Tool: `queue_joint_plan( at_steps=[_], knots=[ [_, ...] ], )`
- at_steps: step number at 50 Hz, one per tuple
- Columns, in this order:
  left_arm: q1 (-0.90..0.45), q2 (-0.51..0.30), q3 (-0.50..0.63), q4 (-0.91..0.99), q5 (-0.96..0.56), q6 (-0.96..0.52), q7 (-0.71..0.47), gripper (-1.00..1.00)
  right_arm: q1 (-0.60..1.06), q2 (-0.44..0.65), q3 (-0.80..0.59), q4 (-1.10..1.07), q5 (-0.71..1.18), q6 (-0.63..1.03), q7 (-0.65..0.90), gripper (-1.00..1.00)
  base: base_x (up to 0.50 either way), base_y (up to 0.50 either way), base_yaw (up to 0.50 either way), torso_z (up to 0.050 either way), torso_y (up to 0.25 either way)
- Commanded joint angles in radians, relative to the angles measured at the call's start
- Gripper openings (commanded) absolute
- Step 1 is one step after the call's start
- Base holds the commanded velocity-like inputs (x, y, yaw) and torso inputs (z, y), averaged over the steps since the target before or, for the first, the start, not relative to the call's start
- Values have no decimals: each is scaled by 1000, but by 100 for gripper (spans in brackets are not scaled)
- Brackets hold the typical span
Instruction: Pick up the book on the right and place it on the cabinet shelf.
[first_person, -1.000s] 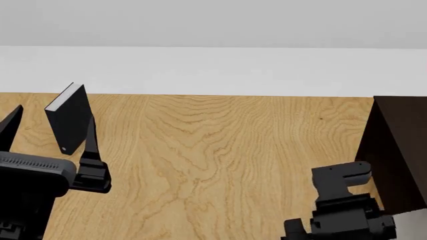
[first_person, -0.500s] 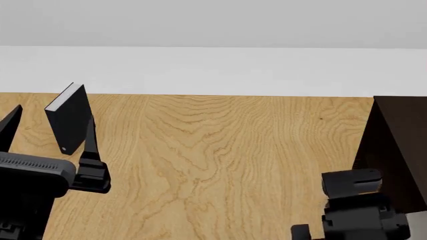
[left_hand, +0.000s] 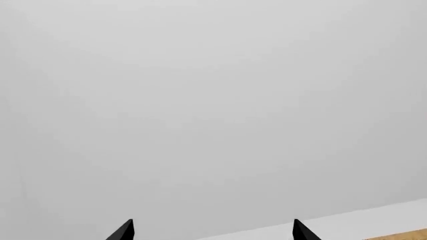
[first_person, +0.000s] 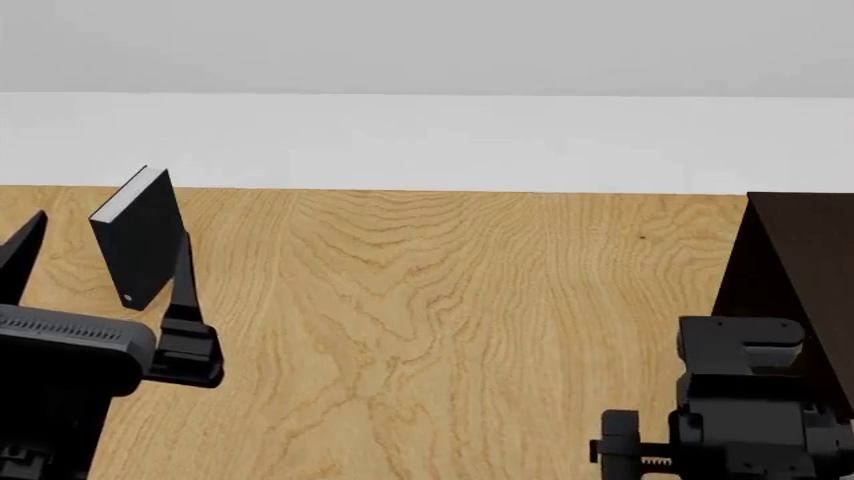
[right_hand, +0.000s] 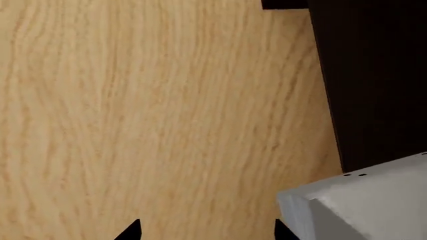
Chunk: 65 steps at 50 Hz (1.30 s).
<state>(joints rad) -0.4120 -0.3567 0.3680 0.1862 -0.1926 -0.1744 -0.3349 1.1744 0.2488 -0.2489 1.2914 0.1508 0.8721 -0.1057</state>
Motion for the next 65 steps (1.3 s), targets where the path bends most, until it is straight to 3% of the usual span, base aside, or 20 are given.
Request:
queue_joint_plan(
  at_steps=[1,12,24,50,57,65],
  knots=[
    [-4,2,10,-16,9,8,-2,100,20,47,-101,15,-142,-93,170,100,0,-3,-4,0,0],
    [-7,2,18,-23,18,11,-6,100,21,62,-89,16,-154,-128,296,100,0,-2,-4,0,0],
    [-11,4,22,-34,19,16,-8,100,-28,79,-87,17,-152,-119,319,100,0,-1,-6,0,0],
    [-12,-2,22,-32,12,20,-12,100,-74,-26,-137,17,-149,-228,101,100,0,-1,-4,0,0],
    [-11,-3,22,-29,9,19,-14,100,-90,-65,-190,17,-160,-282,-47,100,0,0,0,0,0],
    [-9,-8,19,-14,4,11,-17,100,-85,-79,-204,17,-157,-299,-66,100,0,0,0,0,0]
  ],
)
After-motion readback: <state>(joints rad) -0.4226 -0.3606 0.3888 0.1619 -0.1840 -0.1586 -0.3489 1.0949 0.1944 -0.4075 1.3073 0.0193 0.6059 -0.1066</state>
